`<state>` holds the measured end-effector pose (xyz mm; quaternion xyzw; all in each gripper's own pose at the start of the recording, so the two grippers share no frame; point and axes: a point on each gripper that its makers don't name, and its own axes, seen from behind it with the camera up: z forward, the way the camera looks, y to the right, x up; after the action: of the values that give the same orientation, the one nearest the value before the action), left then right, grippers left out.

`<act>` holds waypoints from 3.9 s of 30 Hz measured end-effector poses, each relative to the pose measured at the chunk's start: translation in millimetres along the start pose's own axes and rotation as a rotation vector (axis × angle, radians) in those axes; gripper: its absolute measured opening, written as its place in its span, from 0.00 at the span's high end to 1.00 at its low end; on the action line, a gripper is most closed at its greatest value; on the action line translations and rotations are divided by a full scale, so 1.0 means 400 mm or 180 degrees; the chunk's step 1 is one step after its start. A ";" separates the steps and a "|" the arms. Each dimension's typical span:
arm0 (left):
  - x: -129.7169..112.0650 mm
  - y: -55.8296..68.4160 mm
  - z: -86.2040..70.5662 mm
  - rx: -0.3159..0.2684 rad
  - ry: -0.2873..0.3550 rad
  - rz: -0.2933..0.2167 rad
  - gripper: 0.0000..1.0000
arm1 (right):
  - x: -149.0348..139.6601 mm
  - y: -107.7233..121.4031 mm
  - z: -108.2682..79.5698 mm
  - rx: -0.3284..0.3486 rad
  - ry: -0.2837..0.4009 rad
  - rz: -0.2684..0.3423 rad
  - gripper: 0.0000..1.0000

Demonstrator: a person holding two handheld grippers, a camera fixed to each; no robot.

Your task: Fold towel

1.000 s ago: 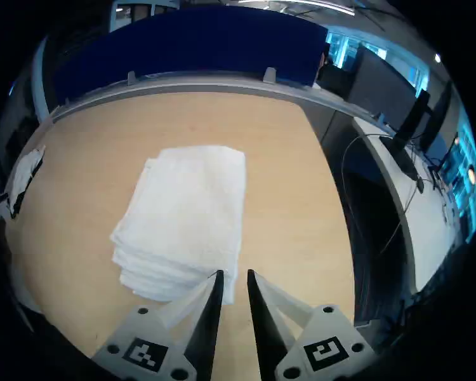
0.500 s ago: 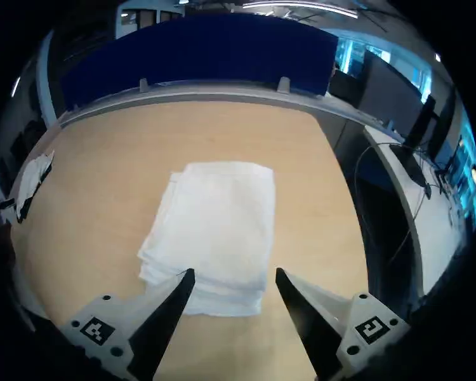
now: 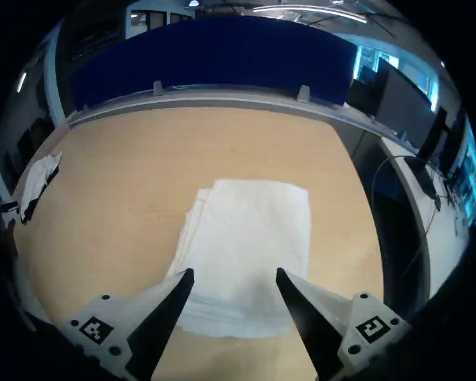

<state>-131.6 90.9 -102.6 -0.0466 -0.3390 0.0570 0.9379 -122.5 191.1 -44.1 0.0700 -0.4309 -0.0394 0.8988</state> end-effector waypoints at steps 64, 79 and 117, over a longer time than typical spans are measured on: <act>0.009 -0.023 -0.009 0.0068 0.0017 -0.0022 0.09 | 0.095 0.003 0.057 0.0009 0.0171 -0.0157 0.00; 0.001 -0.026 -0.004 0.0133 -0.0015 -0.0033 0.09 | 0.123 0.023 0.156 0.0019 0.0065 -0.0210 0.00; 0.032 -0.020 0.010 0.0040 0.0102 -0.0184 0.09 | 0.233 -0.037 -0.123 -0.0463 0.1505 0.0211 0.00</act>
<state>-123.7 84.7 -90.4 -0.0318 -0.3247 0.0313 0.9448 -26.2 168.6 -5.3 -0.0018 -0.2067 -0.0234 0.9781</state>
